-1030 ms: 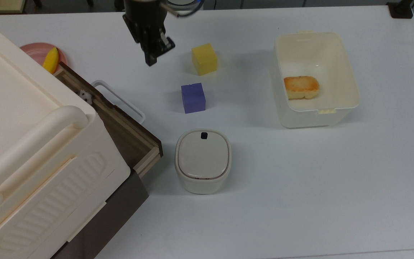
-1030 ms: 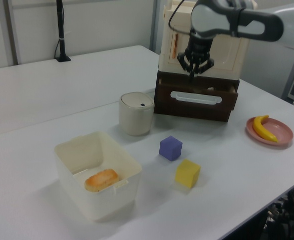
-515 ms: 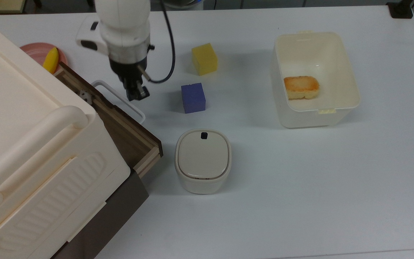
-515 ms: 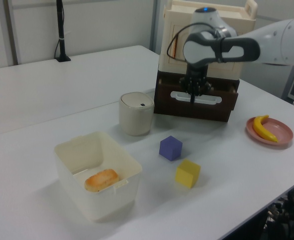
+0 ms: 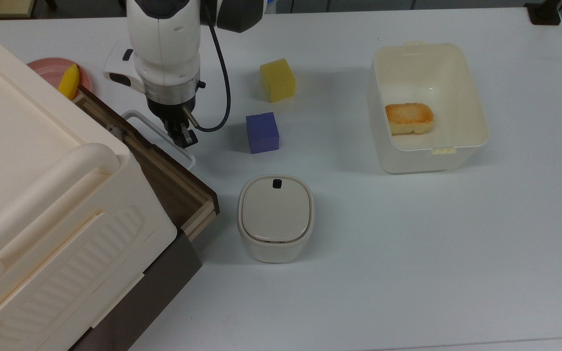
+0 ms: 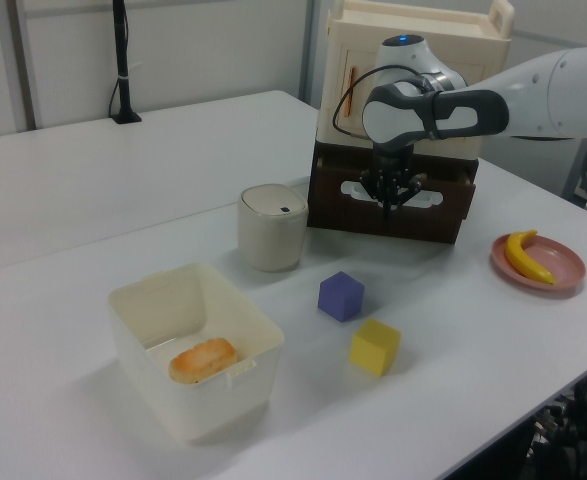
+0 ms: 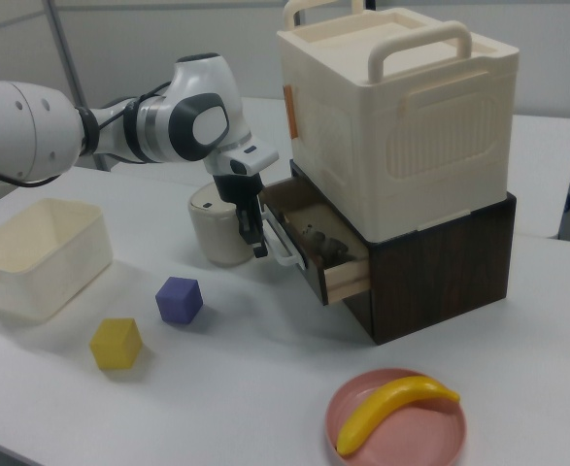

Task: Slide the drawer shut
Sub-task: 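Lower the gripper toward the open drawer's white handle, then push the drawer front inward with the gripper until flush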

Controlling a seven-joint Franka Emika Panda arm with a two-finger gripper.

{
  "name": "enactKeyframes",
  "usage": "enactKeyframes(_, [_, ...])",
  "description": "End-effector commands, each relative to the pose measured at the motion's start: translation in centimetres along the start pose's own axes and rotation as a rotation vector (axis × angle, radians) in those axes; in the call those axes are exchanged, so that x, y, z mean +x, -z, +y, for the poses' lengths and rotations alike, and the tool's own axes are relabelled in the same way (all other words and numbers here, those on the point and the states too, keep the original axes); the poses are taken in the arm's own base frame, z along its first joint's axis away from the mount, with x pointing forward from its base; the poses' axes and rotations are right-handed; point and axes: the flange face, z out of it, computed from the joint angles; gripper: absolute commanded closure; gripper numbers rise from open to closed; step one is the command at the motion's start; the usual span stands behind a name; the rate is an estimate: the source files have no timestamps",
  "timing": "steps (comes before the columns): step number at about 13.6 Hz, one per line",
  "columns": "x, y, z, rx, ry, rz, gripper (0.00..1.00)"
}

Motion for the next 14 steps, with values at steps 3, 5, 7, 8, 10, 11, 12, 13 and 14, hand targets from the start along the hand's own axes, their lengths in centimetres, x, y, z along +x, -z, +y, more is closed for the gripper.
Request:
enactKeyframes(3, [1.0,0.9,-0.1,0.023,-0.028,0.041,1.0])
enactKeyframes(5, [1.3,0.8,0.2,0.022,-0.032,0.041,1.0])
enactKeyframes(7, [1.4,1.1,0.1,0.027,-0.034,0.044,1.0])
enactKeyframes(8, [1.5,1.2,0.2,0.029,-0.036,0.046,1.0])
enactKeyframes(10, [1.8,1.2,0.3,0.03,-0.041,0.045,1.0])
enactKeyframes(11, [2.0,1.1,0.4,0.028,-0.043,0.045,1.0])
enactKeyframes(12, [2.0,0.9,0.4,0.027,-0.043,0.044,1.0])
enactKeyframes(13, [2.2,1.2,0.4,0.031,-0.046,0.048,1.0])
enactKeyframes(14, [2.5,0.9,0.4,0.029,-0.05,0.046,1.0])
